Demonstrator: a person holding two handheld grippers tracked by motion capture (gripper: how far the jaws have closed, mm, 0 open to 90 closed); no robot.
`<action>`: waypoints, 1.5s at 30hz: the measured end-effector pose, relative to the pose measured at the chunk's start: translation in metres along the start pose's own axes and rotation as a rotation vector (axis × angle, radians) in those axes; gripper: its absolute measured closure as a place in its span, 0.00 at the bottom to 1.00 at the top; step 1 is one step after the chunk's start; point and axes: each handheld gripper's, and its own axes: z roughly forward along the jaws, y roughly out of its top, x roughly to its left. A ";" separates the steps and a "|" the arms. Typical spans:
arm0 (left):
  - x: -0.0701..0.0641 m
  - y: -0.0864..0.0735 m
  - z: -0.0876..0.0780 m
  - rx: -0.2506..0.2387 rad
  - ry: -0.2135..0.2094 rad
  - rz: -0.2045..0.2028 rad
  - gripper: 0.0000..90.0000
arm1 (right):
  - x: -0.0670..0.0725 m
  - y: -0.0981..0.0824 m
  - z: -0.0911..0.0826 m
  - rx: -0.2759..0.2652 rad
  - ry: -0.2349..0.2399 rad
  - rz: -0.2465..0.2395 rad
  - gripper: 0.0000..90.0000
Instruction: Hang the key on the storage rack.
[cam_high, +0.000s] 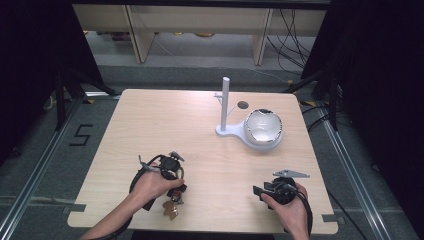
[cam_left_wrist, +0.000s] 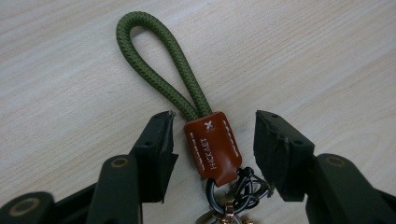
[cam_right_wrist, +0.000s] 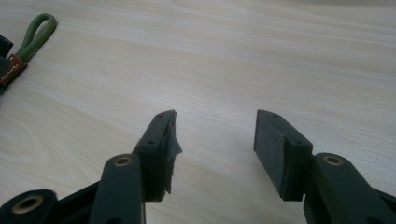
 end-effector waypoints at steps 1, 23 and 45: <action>0.000 0.001 0.001 0.021 0.011 0.016 0.54 | 0.001 0.000 -0.001 0.009 -0.002 0.014 0.55; -0.002 0.000 0.004 0.076 0.111 0.150 0.73 | 0.003 0.000 -0.002 -0.005 0.007 0.002 0.55; 0.007 -0.027 -0.002 -0.136 0.077 0.313 0.79 | 0.003 0.000 -0.003 -0.022 0.010 -0.003 0.55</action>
